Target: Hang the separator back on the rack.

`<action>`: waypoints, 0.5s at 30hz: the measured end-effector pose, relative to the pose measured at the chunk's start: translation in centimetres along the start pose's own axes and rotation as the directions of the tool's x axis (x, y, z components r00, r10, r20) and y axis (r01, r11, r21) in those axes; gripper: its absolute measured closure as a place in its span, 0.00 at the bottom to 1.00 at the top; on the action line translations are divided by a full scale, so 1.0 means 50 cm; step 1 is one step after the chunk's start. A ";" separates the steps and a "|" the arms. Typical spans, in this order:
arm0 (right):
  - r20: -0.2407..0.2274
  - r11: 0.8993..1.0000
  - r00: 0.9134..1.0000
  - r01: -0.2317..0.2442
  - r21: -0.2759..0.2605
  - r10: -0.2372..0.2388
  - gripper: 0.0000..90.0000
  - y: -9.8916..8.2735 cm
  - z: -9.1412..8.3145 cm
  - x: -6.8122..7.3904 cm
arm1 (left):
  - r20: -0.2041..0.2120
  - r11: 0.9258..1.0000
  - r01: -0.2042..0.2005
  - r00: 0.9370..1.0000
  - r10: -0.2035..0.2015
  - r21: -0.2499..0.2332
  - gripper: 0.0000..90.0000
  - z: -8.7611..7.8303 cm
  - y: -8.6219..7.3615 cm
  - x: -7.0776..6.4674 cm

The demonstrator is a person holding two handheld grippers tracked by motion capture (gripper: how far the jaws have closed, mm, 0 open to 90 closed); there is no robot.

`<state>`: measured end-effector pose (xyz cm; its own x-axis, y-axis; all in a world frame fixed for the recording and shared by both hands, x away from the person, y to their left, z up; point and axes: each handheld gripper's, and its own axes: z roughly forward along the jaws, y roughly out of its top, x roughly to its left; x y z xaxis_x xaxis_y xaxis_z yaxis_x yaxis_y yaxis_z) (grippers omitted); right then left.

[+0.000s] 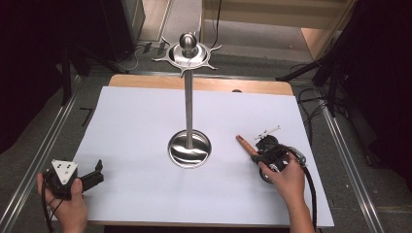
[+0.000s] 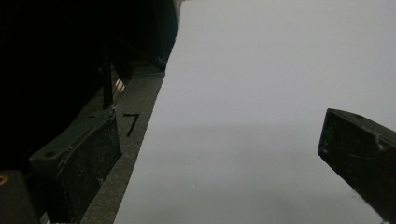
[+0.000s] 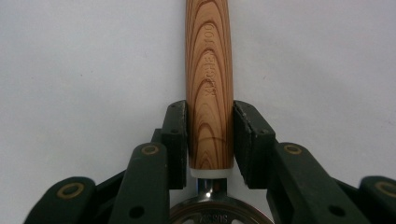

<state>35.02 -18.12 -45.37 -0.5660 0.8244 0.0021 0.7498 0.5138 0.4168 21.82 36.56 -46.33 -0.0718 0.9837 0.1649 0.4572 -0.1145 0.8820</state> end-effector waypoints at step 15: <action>0.015 0.996 0.999 -0.035 0.084 0.034 0.78 0.024 0.000 0.007 | 0.002 1.000 0.002 1.000 -0.002 0.000 0.00 0.000 0.000 0.001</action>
<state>35.74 -17.21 -44.89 -0.5351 0.8448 0.0021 0.7951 0.5028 0.3391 21.80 36.61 -46.31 -0.0709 0.9841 0.1628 0.4575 -0.1129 0.8820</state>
